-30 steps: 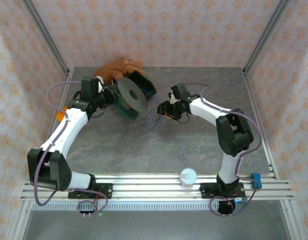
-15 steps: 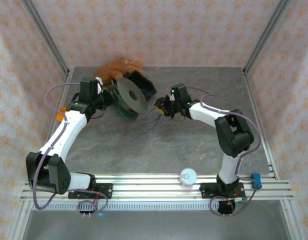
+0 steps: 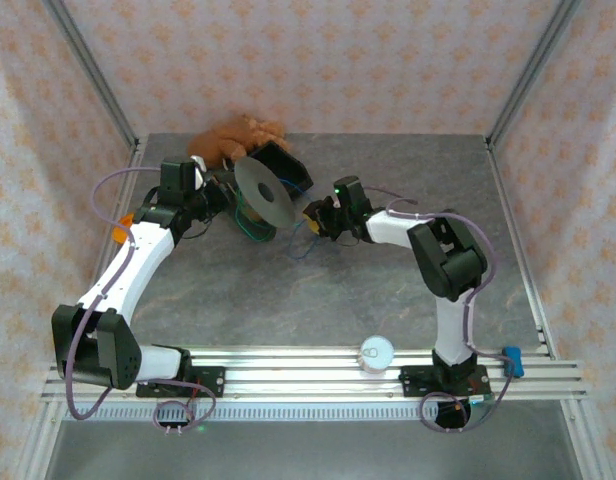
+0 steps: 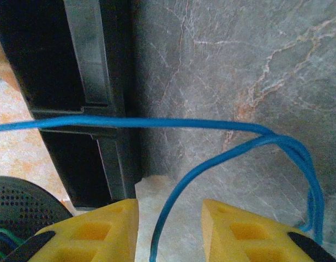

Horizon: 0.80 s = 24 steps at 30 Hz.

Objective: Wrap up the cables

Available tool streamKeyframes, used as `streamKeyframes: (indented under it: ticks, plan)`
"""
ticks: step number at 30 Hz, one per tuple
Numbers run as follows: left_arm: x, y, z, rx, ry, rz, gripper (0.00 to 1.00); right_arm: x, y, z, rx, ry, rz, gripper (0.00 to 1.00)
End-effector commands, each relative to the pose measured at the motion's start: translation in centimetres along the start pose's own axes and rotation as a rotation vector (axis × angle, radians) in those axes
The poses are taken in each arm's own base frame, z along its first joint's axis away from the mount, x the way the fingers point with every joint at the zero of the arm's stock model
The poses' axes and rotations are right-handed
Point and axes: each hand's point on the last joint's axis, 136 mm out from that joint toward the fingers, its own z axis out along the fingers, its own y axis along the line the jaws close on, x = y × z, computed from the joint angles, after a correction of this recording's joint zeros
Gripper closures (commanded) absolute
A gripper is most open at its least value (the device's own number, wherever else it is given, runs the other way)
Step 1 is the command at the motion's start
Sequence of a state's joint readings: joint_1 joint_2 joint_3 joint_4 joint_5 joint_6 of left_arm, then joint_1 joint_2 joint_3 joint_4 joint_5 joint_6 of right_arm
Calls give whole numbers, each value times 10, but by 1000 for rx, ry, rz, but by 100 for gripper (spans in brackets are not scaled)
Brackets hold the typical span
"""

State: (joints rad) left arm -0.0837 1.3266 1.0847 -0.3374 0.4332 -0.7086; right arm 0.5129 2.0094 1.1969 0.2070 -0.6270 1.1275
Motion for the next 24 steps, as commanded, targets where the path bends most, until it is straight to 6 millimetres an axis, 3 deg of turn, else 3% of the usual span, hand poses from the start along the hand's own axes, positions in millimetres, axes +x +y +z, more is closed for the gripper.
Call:
streamKeyframes:
  ticks: [1,5,11,13,18,24]
  plan:
    - [-19,-32,-20,114,-91,28,100,-10,6,9,-25,-39,20,65]
    - [-19,-34,-21,119,-88,30,100,-13,5,17,-19,-37,29,67]
    - [-21,-33,-23,108,-97,29,100,-9,9,19,-38,-11,16,100]
    - [-24,-32,-24,95,-108,30,100,-1,17,13,-60,7,-17,100]
    - [-44,-29,-29,29,-168,12,100,43,46,-6,-148,102,-224,100]
    - [-69,-38,-33,-15,-211,18,100,103,62,-44,-297,144,-542,100]
